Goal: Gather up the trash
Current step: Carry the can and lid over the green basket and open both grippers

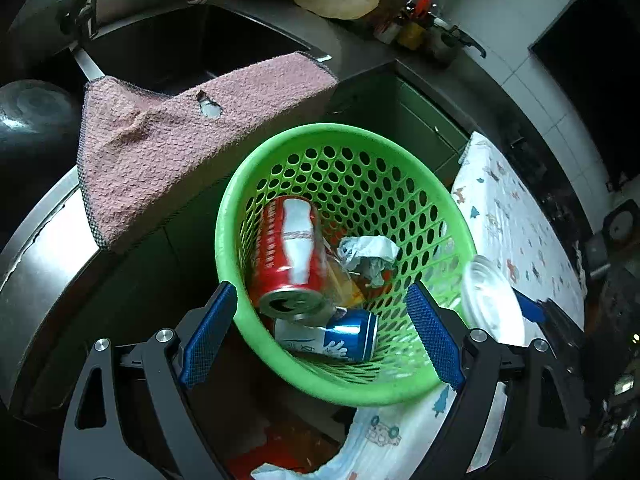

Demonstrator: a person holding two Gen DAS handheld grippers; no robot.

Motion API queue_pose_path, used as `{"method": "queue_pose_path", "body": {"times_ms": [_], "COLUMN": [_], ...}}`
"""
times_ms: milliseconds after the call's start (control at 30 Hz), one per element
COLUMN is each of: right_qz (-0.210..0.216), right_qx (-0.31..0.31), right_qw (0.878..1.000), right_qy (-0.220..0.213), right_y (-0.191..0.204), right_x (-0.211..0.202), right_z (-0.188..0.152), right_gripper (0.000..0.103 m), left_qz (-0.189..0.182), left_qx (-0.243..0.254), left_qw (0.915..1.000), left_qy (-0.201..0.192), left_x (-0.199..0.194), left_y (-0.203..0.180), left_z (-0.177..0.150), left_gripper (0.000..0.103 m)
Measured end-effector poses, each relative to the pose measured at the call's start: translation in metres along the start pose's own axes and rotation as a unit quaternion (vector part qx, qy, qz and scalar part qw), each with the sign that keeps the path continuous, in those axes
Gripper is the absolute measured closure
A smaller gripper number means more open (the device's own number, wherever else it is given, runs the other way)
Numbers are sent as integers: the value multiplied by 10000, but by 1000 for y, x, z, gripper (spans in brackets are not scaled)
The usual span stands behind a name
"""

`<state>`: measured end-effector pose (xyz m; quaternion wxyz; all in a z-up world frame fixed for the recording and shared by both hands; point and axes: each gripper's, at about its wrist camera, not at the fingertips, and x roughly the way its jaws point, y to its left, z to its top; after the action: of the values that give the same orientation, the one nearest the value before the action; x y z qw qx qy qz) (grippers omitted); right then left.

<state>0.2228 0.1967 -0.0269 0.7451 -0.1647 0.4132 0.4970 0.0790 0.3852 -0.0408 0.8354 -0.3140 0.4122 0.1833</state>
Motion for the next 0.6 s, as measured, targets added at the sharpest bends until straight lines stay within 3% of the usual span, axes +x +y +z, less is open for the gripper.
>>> {"method": "queue_pose_path", "body": {"times_ms": [200, 600], "right_qz": [91, -1], "right_qx": [64, 99], "right_qw": [9999, 9997], "right_qy": [-19, -223], "right_y": [0, -6], "right_x": [-2, -47], "right_z": [0, -17], "right_gripper": [10, 10], "left_qz": [-14, -97], "left_qx": [61, 282], "left_qw": [10000, 9995], "left_qy": [-58, -79], "left_x": [-7, -15], "left_y": [-5, -34], "left_z": [-3, -11], "left_gripper": [14, 13]}}
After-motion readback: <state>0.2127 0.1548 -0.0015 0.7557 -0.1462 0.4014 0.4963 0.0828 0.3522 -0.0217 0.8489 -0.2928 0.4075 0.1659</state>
